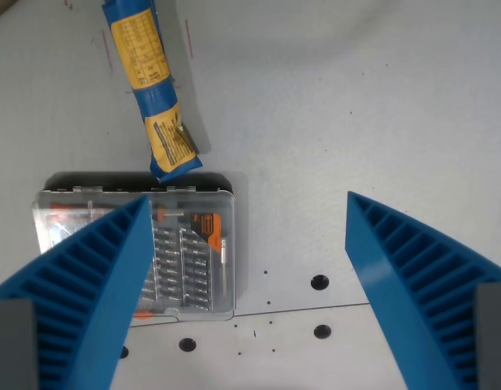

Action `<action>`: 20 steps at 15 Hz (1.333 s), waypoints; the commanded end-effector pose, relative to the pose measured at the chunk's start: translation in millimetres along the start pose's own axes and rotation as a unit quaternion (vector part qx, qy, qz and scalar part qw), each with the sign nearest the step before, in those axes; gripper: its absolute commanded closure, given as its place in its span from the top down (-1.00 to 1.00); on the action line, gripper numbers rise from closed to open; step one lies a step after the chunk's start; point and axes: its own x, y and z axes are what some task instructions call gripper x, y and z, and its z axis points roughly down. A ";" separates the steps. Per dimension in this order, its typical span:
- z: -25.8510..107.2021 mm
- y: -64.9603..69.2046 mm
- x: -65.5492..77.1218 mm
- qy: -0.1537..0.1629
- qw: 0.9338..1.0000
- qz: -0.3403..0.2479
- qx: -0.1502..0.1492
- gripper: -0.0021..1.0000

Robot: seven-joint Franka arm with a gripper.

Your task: Move above the blue bag

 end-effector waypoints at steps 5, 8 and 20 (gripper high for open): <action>-1.7 -0.1 0.0 0.002 1.000 0.000 0.000 1.00; -0.1 -0.7 0.3 0.002 1.000 -0.002 0.000 1.00; 30.6 -13.7 4.6 0.020 0.999 -0.025 -0.008 1.00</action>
